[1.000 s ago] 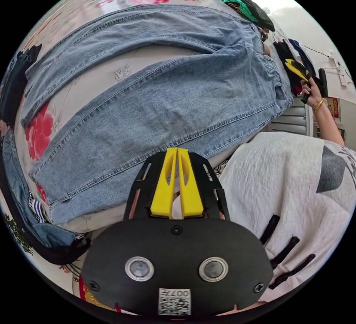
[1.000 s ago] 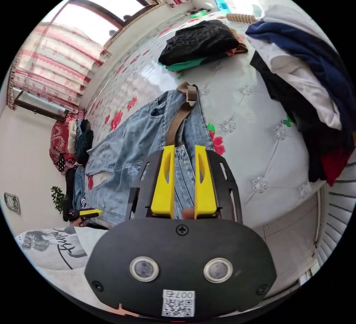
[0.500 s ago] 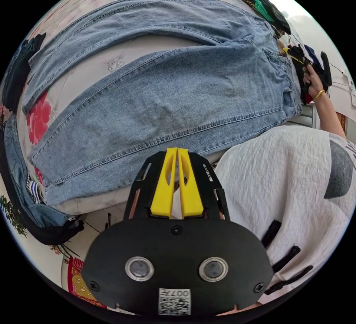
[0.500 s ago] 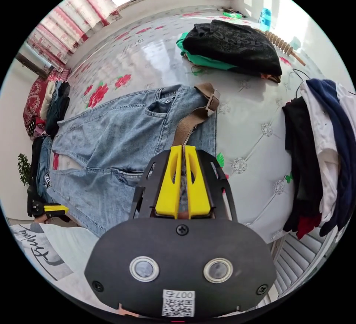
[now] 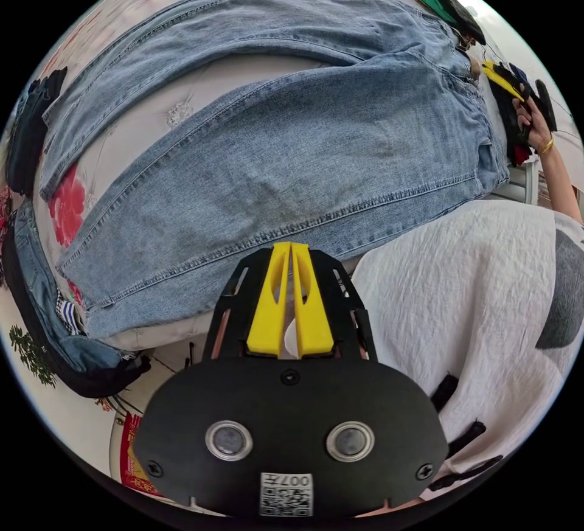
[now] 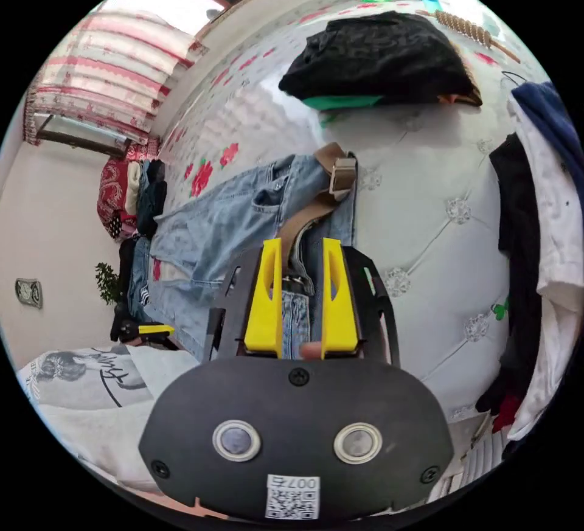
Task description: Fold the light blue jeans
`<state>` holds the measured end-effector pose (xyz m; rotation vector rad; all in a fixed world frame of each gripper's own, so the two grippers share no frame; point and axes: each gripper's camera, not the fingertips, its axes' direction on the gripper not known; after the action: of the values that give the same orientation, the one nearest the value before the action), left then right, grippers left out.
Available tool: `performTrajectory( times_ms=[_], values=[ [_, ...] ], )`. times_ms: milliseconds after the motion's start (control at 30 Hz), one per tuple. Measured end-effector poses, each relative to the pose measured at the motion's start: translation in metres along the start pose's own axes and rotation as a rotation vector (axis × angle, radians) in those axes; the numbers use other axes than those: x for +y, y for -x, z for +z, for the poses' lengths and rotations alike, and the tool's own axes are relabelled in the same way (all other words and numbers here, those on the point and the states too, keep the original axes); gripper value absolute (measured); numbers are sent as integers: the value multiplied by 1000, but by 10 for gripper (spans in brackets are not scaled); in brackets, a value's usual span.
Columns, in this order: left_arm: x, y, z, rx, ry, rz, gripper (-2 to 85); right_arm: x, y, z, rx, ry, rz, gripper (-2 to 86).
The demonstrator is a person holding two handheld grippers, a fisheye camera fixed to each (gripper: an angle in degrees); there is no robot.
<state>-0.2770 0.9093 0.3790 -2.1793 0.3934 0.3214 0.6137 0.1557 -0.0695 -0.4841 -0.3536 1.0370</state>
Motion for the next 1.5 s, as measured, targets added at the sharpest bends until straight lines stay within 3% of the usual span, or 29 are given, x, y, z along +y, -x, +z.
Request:
performTrajectory(
  times_ms=[67, 233, 400, 600, 767, 933, 1133, 1267, 1500],
  values=[
    [-2, 2, 1, 21, -2, -7, -10, 7, 1, 26, 15, 92, -78, 46],
    [-10, 9, -1, 5, 3, -1, -10, -12, 30, 23, 181, 116, -176, 11],
    [-7, 20, -3, 7, -10, -20, -10, -30, 76, -33, 70, 26, -333, 0],
    [7, 29, -1, 33, -31, -42, -10, -17, 54, -52, -115, -3, -136, -1],
    [15, 37, 2, 46, -28, -41, -10, -2, 3, -4, 141, 118, 63, 5],
    [27, 47, -5, 40, -54, -59, -10, 26, 4, -9, -8, 103, 61, 15],
    [35, 53, -2, 38, -24, -55, -10, 42, 33, 12, 119, 188, -6, 11],
    [40, 56, -6, 0, -18, -42, -10, 63, 70, -14, 208, 122, -111, 1],
    [60, 69, -4, 21, -27, -75, -10, 100, 90, -41, 58, -20, -114, -2]
  ],
)
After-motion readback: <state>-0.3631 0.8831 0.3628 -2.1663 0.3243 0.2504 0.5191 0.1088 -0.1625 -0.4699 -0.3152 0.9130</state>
